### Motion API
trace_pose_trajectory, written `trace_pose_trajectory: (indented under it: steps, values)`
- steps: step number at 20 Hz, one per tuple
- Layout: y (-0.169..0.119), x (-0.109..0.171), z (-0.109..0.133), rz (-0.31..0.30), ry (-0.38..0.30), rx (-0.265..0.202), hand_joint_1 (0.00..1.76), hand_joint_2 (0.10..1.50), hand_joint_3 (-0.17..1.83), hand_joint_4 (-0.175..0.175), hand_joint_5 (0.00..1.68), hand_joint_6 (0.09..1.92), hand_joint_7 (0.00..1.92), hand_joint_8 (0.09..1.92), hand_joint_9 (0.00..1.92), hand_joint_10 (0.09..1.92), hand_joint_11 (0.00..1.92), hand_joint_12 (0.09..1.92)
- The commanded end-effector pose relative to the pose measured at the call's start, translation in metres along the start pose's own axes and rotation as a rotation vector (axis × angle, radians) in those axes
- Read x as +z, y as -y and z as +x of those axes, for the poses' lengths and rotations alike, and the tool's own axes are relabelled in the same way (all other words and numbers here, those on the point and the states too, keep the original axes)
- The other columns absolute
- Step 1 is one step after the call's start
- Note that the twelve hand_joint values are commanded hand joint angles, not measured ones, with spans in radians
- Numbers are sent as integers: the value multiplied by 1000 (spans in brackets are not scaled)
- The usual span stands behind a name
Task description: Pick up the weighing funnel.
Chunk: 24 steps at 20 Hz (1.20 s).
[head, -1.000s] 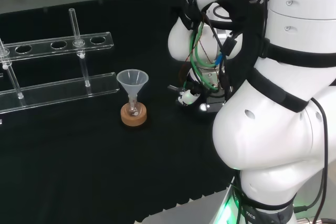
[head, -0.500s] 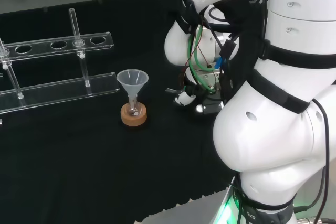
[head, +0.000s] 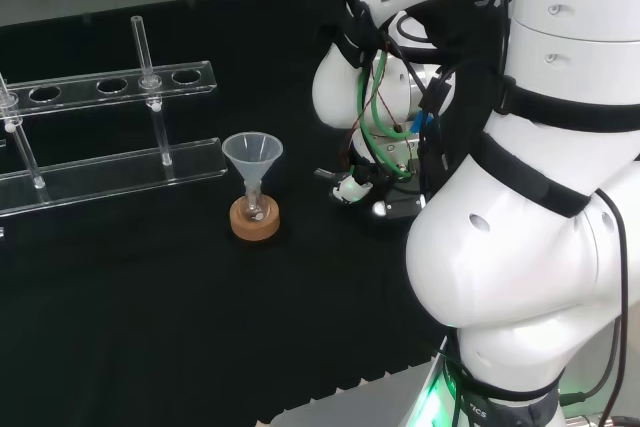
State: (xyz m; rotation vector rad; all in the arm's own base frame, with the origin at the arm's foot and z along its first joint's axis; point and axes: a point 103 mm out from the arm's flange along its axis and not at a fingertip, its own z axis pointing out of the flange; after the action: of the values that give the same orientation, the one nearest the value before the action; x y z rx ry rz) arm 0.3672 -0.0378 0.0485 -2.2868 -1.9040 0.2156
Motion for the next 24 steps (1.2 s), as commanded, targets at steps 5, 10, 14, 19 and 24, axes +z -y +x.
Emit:
trace_pose_trajectory:
  steps: [5, 10, 14, 19, 24]
  values:
    - [4, 1, 1, -3, 1, 4, 837, 600, 567, 65, 945, 600, 1233, 434, 886, 441, 36, 1553]
    - [4, 2, -2, -6, -13, 1, 839, 601, 569, 69, 966, 603, 1250, 437, 901, 439, 42, 1552]
    - [4, -1, 1, -15, 7, 1, 842, 602, 571, 71, 983, 603, 1264, 437, 912, 435, 48, 1551]
    - [2, -3, 4, -24, 11, 3, 868, 609, 578, 75, 1024, 573, 1288, 421, 940, 411, 60, 1546]
    - [1, -2, 1, -27, 2, -1, 876, 609, 582, 81, 1046, 548, 1308, 405, 963, 388, 69, 1540]
